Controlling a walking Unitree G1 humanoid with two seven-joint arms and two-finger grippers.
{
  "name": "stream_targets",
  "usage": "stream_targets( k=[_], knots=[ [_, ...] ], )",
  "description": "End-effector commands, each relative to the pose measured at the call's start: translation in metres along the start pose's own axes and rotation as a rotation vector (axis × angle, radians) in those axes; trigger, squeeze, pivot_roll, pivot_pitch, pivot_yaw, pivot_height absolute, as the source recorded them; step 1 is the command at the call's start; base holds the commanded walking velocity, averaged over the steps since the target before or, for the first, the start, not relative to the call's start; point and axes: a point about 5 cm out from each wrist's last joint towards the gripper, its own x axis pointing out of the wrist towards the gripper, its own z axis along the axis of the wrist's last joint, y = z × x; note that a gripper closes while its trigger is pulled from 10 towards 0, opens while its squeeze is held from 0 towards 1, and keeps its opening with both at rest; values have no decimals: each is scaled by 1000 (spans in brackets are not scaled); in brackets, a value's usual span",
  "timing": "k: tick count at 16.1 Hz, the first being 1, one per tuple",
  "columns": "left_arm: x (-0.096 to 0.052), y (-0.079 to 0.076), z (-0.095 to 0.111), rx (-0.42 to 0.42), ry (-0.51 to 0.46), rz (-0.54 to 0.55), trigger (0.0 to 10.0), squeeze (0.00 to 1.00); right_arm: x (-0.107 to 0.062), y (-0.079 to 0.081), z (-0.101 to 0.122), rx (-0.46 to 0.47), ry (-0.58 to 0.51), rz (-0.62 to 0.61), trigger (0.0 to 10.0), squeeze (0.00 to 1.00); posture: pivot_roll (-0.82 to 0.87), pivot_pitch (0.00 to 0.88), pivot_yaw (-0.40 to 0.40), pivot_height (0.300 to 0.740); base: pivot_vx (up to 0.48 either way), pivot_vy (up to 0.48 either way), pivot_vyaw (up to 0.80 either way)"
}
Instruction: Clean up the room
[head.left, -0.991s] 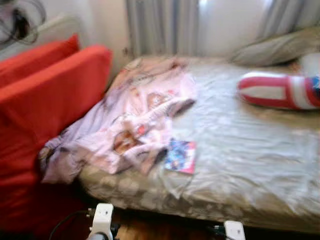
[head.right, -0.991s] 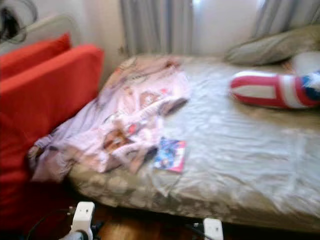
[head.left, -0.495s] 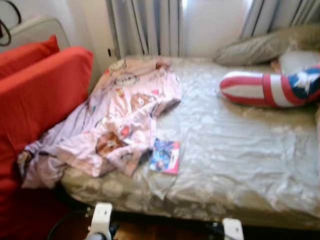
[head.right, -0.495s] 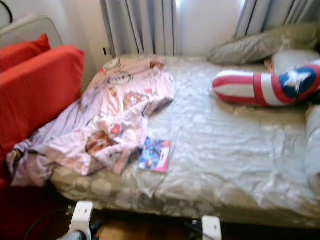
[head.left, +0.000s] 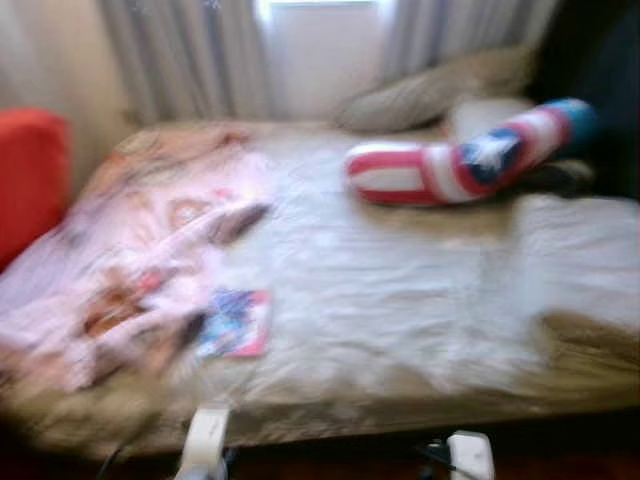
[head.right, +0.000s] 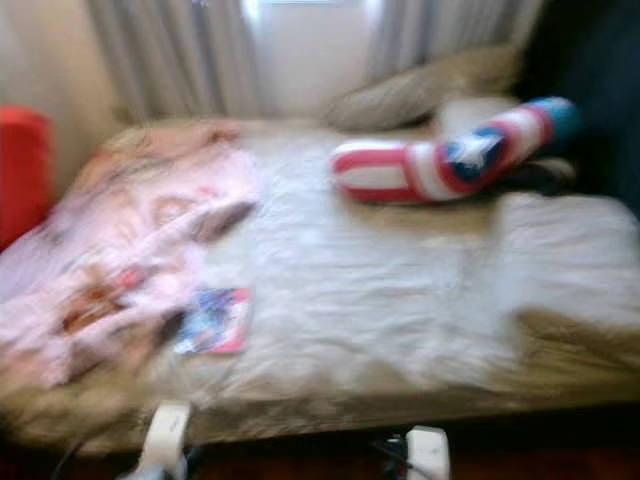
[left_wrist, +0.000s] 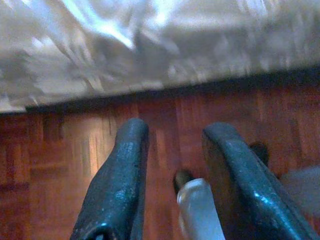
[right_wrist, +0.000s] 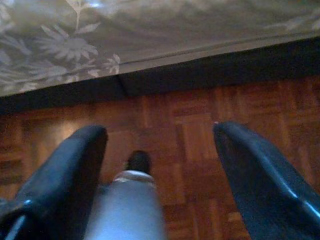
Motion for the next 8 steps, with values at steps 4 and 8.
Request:
stream_targets(
  k=[4,8],
  knots=[
    [1,0,3,10,0,1,10000,0,-1,-1,-3,3,11,0,10000,0,0,0,26,740,0,-472,0],
    [1,1,3,13,4,1,10000,0,-1,0,-3,-18,9,6,10000,0,-1,0,27,740,0,-472,0]
  ],
)
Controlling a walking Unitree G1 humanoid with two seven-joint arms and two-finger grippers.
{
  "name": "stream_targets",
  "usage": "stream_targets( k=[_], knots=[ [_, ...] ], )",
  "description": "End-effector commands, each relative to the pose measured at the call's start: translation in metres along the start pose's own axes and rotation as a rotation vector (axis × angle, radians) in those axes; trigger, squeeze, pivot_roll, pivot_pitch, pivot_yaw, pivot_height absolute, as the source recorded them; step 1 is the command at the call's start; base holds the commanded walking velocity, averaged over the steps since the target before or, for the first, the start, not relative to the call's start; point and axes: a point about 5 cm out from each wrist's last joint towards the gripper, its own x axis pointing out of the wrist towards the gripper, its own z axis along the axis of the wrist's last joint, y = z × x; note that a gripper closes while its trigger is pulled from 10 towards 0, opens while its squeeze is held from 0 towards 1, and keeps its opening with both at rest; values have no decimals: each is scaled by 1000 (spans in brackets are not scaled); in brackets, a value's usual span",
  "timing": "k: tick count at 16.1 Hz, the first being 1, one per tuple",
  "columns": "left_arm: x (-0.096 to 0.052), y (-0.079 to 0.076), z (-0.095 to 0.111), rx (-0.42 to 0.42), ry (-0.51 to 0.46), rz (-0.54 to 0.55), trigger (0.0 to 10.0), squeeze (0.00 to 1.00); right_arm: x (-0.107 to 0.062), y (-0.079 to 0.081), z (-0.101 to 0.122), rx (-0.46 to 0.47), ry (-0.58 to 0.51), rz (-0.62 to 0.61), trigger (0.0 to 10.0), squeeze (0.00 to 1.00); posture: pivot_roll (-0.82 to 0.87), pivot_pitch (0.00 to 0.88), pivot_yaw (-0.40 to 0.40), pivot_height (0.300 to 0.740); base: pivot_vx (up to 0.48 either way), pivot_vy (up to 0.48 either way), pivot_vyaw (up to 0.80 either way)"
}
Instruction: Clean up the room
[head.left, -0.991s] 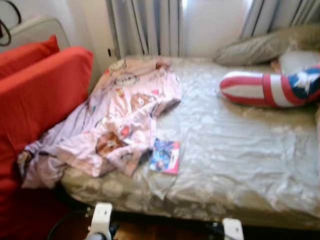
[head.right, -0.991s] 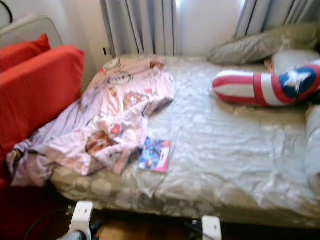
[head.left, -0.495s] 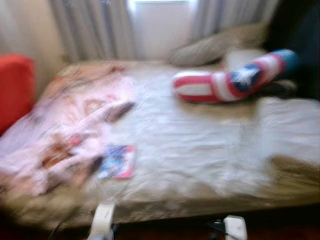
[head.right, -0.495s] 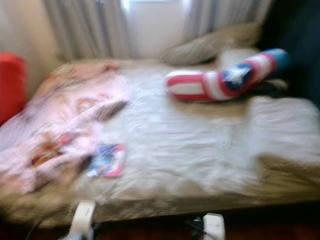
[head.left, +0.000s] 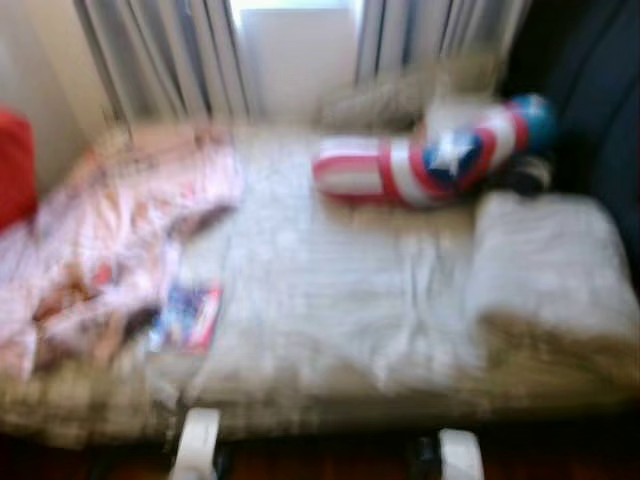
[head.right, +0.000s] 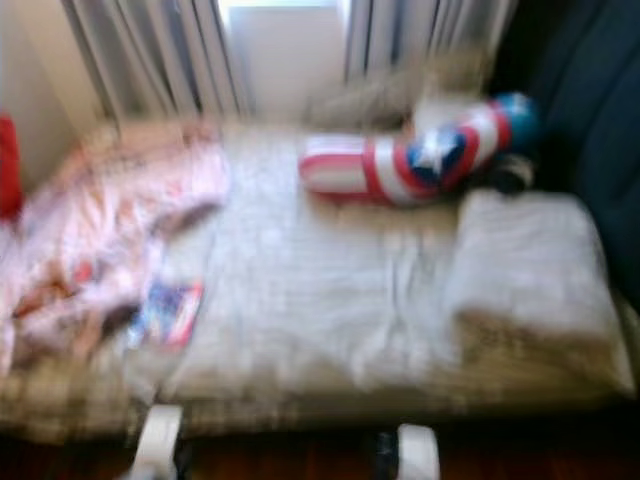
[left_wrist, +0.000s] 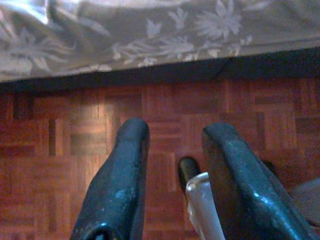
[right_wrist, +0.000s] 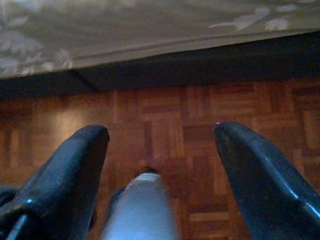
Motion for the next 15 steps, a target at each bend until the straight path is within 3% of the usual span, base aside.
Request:
stream_targets(
  k=[1,15],
  knots=[
    [1,-2,2,9,5,-7,10000,0,-1,-6,0,-17,-2,-15,10000,0,-2,0,29,740,0,-472,0],
    [0,-2,-3,9,15,-10,10000,0,-1,-6,-1,19,-9,-29,10000,0,-3,0,26,740,0,-472,36]
  ],
)
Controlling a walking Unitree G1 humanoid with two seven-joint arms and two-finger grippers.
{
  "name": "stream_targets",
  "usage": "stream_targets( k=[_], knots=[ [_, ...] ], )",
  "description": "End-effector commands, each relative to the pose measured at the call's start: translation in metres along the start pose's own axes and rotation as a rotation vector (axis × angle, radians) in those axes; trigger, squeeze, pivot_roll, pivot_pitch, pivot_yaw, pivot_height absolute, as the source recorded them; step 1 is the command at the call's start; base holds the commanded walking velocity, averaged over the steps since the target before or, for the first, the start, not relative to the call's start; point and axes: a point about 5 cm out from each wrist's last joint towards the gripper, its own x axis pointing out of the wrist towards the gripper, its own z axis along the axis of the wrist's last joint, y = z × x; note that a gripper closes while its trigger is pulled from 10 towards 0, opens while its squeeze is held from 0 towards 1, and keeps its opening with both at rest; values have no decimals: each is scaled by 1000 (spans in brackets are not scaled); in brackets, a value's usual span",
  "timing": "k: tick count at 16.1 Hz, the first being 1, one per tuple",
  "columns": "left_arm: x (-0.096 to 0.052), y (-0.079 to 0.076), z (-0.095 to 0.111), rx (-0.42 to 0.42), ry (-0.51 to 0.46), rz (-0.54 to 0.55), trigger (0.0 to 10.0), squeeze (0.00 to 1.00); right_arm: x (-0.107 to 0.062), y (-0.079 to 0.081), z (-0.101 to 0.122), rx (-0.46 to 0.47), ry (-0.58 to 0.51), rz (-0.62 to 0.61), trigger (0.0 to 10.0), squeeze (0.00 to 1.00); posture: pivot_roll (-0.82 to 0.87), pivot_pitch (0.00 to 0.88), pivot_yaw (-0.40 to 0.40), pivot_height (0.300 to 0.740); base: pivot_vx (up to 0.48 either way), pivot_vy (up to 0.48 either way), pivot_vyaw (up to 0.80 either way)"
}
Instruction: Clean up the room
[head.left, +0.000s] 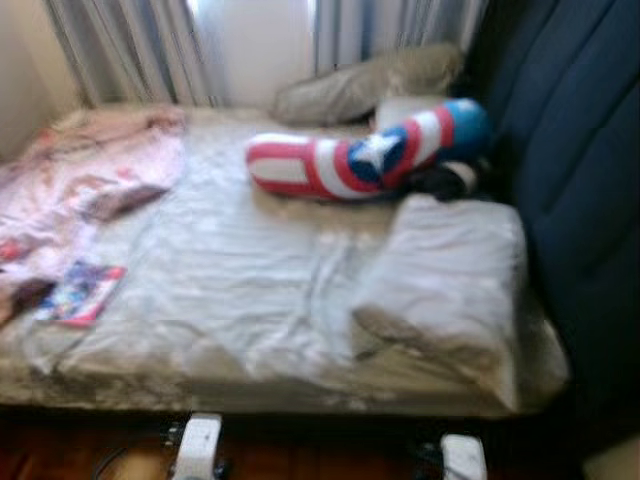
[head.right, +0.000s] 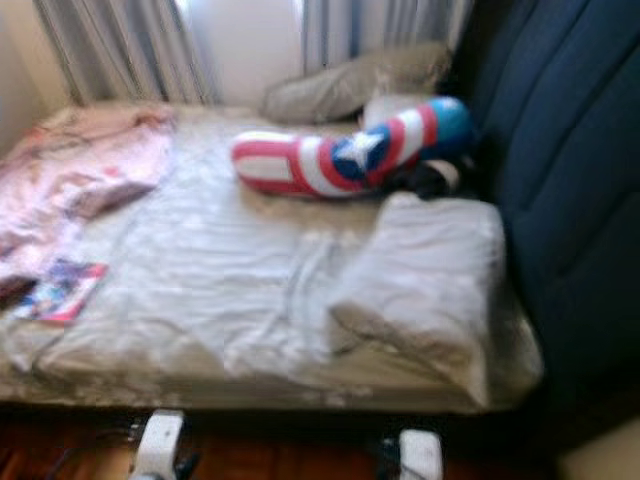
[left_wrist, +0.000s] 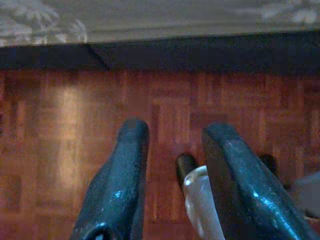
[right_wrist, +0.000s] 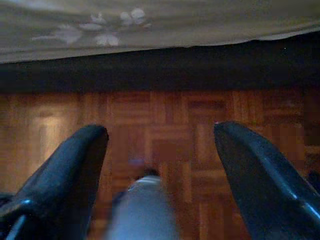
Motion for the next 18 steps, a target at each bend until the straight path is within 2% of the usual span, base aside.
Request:
stream_targets(
  k=[1,15,18],
  knots=[
    [1,-3,3,4,3,-10,10000,0,-1,-7,0,2,4,-21,10000,0,-3,0,25,740,0,0,0],
    [2,-6,2,-33,12,-16,10000,0,-1,-7,0,-3,7,-18,10000,0,-3,0,22,740,0,0,0],
    [1,-6,0,-35,15,-17,10000,0,-1,-7,0,-4,7,-17,10000,0,-3,0,22,740,246,0,0]
  ],
)
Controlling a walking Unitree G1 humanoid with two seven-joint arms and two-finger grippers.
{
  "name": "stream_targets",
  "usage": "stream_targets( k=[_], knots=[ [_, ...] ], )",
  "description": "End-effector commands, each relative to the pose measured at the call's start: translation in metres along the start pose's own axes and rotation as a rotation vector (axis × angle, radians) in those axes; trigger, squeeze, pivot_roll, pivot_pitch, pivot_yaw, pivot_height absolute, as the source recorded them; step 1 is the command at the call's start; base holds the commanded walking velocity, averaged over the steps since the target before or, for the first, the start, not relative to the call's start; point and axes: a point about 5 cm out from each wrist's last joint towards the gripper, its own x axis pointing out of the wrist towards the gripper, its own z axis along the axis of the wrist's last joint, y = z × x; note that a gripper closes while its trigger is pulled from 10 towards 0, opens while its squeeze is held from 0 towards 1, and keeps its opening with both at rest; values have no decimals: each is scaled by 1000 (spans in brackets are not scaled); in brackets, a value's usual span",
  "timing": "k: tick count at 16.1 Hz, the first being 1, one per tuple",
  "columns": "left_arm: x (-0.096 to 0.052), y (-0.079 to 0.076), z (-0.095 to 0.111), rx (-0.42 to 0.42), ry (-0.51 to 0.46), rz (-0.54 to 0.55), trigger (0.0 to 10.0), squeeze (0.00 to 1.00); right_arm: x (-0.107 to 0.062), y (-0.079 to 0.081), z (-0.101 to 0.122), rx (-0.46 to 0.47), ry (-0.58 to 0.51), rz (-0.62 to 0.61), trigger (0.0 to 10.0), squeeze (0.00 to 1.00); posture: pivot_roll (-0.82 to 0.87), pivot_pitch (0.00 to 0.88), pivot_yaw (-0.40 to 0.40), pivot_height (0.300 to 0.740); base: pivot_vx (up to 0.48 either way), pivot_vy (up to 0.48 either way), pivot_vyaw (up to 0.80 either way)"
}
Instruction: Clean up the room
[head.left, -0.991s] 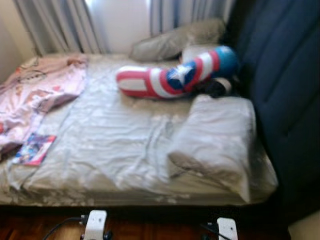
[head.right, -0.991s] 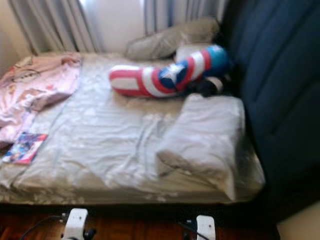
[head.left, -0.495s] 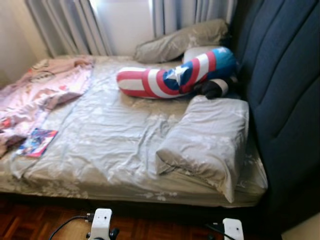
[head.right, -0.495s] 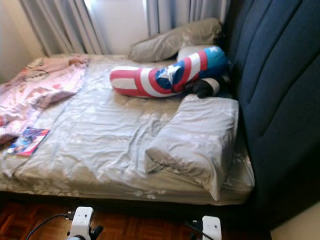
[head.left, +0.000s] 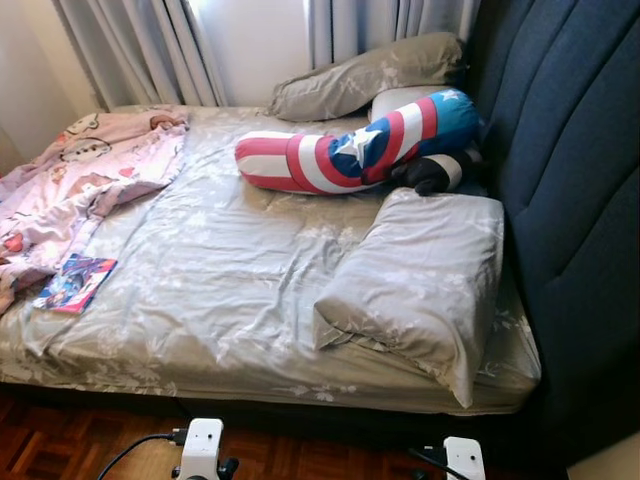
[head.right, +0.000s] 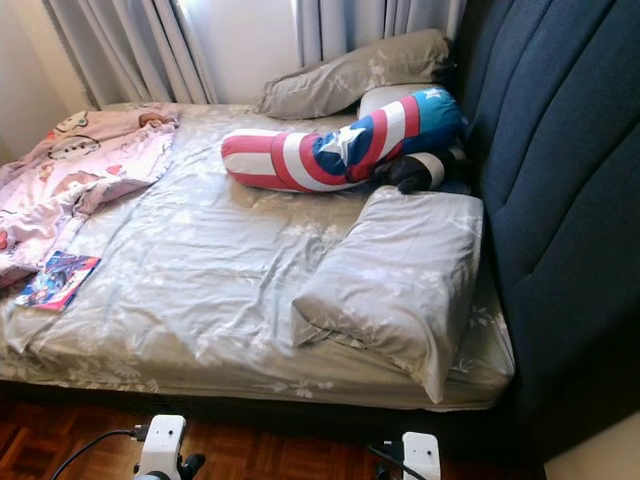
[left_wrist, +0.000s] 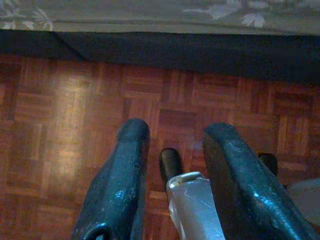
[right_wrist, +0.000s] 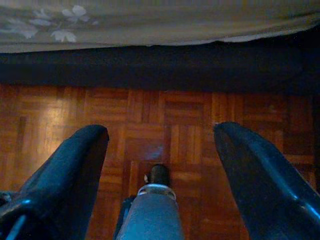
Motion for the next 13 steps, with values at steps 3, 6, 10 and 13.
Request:
stream_targets(
  k=[3,6,10,13],
  knots=[
    [-2,3,-9,-7,34,7,10000,0,0,1,-2,2,11,6,10000,0,-2,0,19,740,263,0,0],
    [-3,5,-10,-8,38,9,10000,0,0,1,-1,1,9,6,10000,0,-1,0,20,740,284,0,0],
    [-2,6,-9,-8,37,10,10000,0,0,2,0,-2,1,11,10000,0,-2,0,19,740,293,0,0],
    [-2,5,-9,-11,38,7,10000,0,0,2,1,2,-17,9,10000,0,-3,0,18,740,181,0,0]
  ],
)
